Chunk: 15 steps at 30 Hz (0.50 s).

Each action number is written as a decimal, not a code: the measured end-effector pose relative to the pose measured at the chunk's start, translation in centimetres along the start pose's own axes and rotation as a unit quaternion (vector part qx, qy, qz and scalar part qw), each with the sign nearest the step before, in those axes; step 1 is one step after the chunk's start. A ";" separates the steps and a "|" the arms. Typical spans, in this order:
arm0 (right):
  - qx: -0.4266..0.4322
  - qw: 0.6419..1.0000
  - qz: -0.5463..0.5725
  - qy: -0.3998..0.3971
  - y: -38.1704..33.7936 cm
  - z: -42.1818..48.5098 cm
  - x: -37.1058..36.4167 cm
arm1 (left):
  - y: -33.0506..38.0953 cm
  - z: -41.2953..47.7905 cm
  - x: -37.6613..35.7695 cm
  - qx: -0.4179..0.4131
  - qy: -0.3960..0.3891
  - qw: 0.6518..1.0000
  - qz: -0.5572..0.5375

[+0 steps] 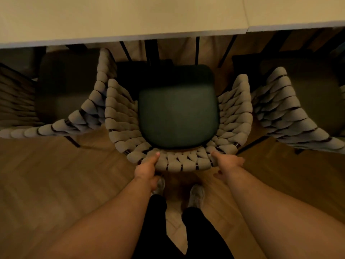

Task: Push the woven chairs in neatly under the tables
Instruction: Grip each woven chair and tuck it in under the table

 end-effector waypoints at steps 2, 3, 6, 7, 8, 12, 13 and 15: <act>-0.018 0.996 0.055 -0.073 0.1 -1.5 -1.6 | -1.1 1.9 0.5 0.017 0.011 0.999 -0.035; -0.024 0.991 0.076 -0.107 0.1 -1.9 -2.5 | -1.1 1.2 0.1 0.022 0.012 0.999 -0.047; -0.044 0.977 0.121 -0.170 0.4 -2.1 -4.4 | -1.2 0.6 -0.6 0.030 0.018 0.996 -0.087; -0.049 0.971 0.146 -0.184 0.5 -2.0 -5.0 | -1.4 0.8 -0.8 0.034 0.010 0.994 -0.106; -0.060 0.964 0.173 -0.193 0.7 -2.0 -5.5 | -1.5 1.0 -1.0 0.036 0.000 0.991 -0.125; -0.078 0.941 0.269 -0.190 1.3 -1.8 -6.2 | -1.7 1.0 -0.6 0.030 0.014 0.988 -0.150; -0.078 0.937 0.286 -0.184 1.3 -1.8 -6.3 | -1.6 1.0 -0.6 0.020 0.012 0.988 -0.150; -0.074 0.934 0.307 -0.169 1.2 -1.9 -6.1 | -1.3 0.7 -0.8 0.003 0.009 0.988 -0.152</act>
Point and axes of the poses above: each hand's wrist, its own z-axis towards the middle knuckle, its own x-axis out of the back of the hand, y = z × x, the point moved 10 cm from there along z, towards the middle knuckle, and after that the axes turned 9 degrees about -z, right-handed, at the moved point
